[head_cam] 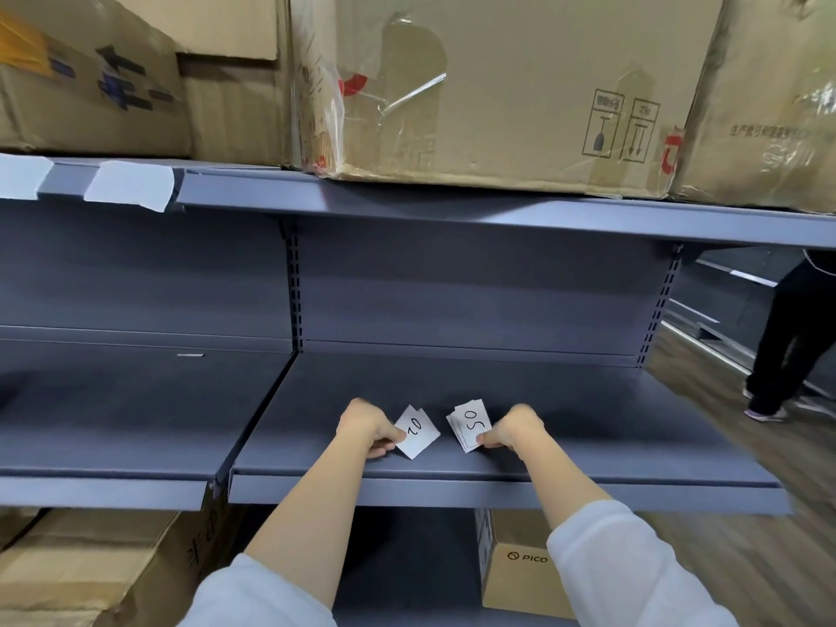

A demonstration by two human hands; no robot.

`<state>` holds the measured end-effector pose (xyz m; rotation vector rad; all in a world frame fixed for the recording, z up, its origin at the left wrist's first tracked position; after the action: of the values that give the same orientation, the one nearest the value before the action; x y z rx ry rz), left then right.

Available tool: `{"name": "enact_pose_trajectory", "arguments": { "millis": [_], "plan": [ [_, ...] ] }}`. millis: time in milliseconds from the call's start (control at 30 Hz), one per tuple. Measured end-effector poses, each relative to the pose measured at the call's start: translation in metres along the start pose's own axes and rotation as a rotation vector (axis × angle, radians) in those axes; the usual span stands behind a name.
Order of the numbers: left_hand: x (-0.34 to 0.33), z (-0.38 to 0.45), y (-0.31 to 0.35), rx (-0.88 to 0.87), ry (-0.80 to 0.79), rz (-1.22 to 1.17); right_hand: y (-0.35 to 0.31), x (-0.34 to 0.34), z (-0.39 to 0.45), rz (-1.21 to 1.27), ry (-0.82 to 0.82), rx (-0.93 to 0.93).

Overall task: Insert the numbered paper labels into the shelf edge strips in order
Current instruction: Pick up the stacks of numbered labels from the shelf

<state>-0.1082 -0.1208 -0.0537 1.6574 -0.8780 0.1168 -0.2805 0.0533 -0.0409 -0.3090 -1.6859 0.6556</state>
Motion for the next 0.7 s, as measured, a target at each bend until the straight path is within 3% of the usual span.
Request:
{"name": "enact_pose_trajectory", "arguments": {
  "millis": [200, 400, 600, 700],
  "plan": [
    [-0.002, -0.013, 0.000, -0.034, -0.012, -0.129, 0.006, 0.005, -0.008, 0.061, -0.033, 0.021],
    [-0.026, -0.044, 0.021, -0.076, -0.100, -0.372, 0.050, 0.053, -0.013, 0.401, -0.011, -0.071],
    [-0.121, -0.112, 0.073, -0.196, -0.362, -0.409, 0.140, 0.139, -0.038, 0.495, 0.130, -0.177],
    [-0.184, -0.164, 0.095, -0.268, -0.534, -0.366, 0.206, 0.188, -0.062, 0.567, 0.296, -0.258]
  ]
}}
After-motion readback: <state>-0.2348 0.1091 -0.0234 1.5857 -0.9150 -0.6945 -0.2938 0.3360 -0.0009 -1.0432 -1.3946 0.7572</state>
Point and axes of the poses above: each hand's wrist, its own z-axis towards the middle knuckle, its own x-axis out of the back of the hand, y = z × x, the point moved 9 cm from there along z, towards the middle knuckle, and after that the axes turned 14 degrees about y, right-handed, at the moved point
